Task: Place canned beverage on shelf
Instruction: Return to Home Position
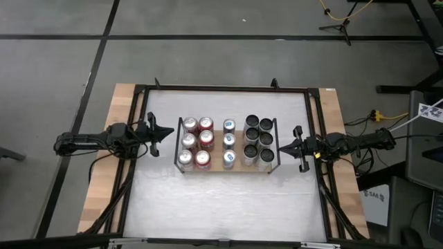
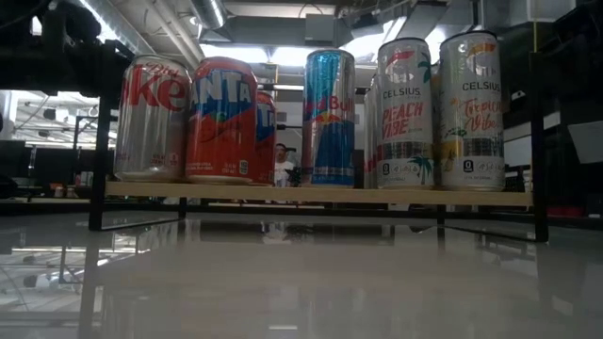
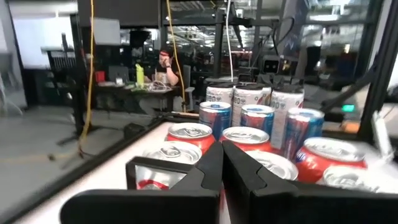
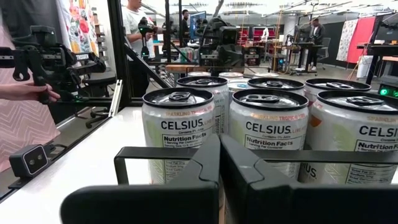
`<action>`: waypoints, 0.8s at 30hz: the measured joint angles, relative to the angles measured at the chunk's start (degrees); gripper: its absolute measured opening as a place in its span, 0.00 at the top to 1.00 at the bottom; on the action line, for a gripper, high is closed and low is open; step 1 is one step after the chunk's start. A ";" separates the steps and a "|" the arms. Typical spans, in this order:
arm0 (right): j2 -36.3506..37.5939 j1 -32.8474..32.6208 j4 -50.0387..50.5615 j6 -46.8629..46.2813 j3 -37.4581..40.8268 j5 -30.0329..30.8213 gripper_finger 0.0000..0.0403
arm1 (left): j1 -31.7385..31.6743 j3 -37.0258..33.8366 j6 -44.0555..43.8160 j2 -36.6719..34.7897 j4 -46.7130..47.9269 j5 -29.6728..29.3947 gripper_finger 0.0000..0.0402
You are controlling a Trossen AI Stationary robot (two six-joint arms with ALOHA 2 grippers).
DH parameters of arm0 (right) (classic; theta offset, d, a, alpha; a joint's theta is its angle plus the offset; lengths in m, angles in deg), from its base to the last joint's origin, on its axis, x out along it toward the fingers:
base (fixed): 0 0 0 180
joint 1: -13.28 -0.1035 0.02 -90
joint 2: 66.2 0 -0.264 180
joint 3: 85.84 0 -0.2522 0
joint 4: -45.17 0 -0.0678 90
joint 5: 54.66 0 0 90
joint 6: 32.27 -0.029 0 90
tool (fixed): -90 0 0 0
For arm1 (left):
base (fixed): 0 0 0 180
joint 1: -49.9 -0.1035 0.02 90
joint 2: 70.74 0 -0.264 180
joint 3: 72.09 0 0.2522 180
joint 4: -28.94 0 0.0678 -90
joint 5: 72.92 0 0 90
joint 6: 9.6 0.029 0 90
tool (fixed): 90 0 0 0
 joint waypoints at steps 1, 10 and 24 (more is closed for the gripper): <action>0.00 -0.02 0.00 0.00 0.00 0.00 0.99 | 0.02 0.00 1.94 0.00 0.00 0.02 1.00; 0.00 0.00 0.00 0.00 0.00 0.00 0.99 | 0.02 -0.01 11.04 0.02 3.47 0.02 1.00; 0.00 -0.02 0.00 -0.02 0.00 -0.01 0.99 | -0.03 -0.02 11.66 0.44 3.48 0.11 1.00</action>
